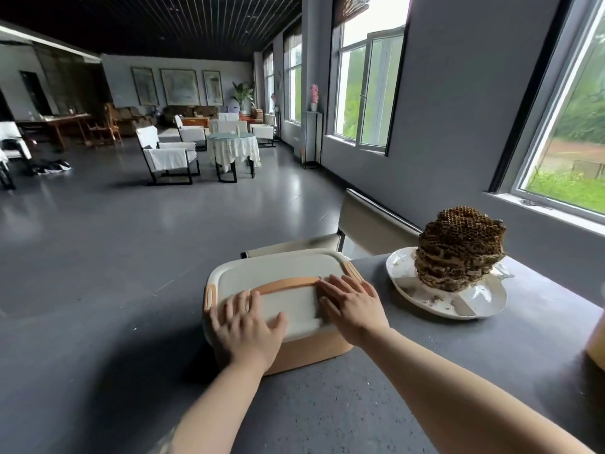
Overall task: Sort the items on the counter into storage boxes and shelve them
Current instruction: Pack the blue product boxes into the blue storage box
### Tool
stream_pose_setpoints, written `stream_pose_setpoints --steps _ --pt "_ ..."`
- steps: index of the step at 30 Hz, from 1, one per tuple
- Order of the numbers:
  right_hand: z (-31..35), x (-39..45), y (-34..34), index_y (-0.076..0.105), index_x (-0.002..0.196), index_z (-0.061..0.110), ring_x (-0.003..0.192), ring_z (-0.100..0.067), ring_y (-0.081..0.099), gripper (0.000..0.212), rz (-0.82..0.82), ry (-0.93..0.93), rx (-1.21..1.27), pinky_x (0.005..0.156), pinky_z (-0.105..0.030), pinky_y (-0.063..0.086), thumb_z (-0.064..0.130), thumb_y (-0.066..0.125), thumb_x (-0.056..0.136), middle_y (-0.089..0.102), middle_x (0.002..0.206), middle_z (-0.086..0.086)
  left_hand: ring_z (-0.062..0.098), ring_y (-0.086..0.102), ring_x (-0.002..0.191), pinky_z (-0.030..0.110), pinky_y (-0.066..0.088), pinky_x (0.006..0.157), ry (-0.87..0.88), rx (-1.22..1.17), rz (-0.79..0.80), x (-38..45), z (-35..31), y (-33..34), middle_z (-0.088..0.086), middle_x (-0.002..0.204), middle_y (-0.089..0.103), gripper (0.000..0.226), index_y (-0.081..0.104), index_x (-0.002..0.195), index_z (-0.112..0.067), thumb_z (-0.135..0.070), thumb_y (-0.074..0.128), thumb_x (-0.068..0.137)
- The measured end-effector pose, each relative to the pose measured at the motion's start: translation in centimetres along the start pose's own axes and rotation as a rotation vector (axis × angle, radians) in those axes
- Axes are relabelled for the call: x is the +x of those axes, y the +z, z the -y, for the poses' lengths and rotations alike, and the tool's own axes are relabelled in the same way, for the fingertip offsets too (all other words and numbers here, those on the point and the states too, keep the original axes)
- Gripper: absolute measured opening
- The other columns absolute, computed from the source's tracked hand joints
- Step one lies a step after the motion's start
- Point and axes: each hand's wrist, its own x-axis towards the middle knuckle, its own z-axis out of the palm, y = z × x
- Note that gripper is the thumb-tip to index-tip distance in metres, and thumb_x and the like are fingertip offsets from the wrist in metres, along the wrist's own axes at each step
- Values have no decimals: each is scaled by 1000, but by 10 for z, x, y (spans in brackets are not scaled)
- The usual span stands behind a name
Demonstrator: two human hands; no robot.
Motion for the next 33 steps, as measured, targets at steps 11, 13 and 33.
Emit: stream_pose_setpoints --steps 11,13,33 --pt "-45 -121 -90 24 149 40 147 -15 10 59 85 326 143 119 -36 6 62 28 94 20 159 3 20 19 144 36 15 116 306 -418 184 -67 -93 -24 1 157 23 62 31 147 -20 -40 52 92" --pt "-86 -161 -127 30 146 39 145 -17 18 55 -31 413 104 116 -35 14 57 35 95 30 155 4 19 23 143 33 17 116 486 -501 173 -101 -155 -37 1 155 28 61 37 145 -20 -35 57 90" --pt "-368 -388 -321 5 153 26 146 -24 12 119 -752 972 553 118 -49 17 64 75 65 9 159 -6 28 33 136 32 37 99 523 -904 447 -149 -588 -69 9 154 24 79 27 147 -17 -46 64 84"
